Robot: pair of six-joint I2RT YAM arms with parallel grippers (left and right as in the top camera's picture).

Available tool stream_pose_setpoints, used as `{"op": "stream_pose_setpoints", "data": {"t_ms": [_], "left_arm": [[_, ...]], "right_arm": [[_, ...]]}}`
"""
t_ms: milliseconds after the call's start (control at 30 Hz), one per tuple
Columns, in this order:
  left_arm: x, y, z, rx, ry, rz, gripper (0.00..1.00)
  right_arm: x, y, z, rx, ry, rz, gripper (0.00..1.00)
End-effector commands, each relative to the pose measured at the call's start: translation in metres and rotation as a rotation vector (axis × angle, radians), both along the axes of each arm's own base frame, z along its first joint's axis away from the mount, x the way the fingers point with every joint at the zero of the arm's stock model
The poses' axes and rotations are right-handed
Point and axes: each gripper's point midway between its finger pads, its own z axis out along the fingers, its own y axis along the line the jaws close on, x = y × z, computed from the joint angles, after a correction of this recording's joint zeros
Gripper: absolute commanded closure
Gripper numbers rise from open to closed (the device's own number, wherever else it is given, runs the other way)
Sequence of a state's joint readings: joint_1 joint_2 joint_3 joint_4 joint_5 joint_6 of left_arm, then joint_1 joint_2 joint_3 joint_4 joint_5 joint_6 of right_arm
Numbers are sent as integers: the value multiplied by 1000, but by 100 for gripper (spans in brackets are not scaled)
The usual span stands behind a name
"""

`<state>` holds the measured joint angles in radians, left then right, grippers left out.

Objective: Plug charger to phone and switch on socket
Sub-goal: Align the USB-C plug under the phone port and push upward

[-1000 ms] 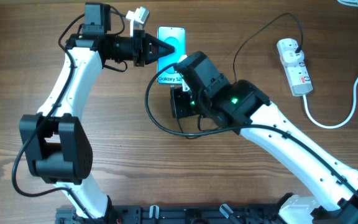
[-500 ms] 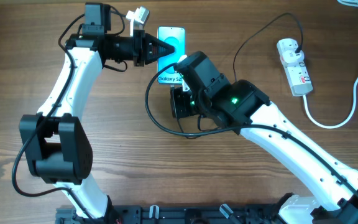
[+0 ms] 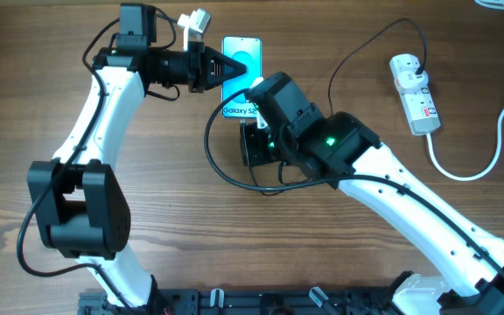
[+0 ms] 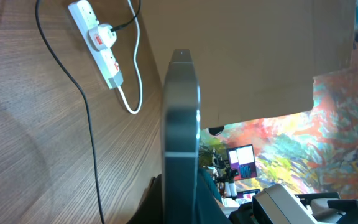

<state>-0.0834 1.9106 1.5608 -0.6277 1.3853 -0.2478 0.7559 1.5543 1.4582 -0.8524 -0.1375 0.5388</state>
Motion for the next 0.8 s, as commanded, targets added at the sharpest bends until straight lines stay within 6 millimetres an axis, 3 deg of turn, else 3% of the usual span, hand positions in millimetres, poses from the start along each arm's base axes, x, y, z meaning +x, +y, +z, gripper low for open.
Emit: {"op": "stream_pose_setpoints", "data": {"t_ms": [0, 133, 433, 767], "left_arm": [[-10, -9, 21, -33, -57, -43, 96], [-9, -10, 20, -27, -63, -40, 96], [4, -6, 4, 73, -72, 33, 96], [0, -7, 8, 48, -69, 14, 96]], "right_arm": [[1, 3, -6, -1, 22, -2, 96], [2, 1, -16, -32, 36, -11, 96], [2, 0, -9, -17, 25, -10, 96], [9, -9, -11, -69, -16, -29, 95]]}}
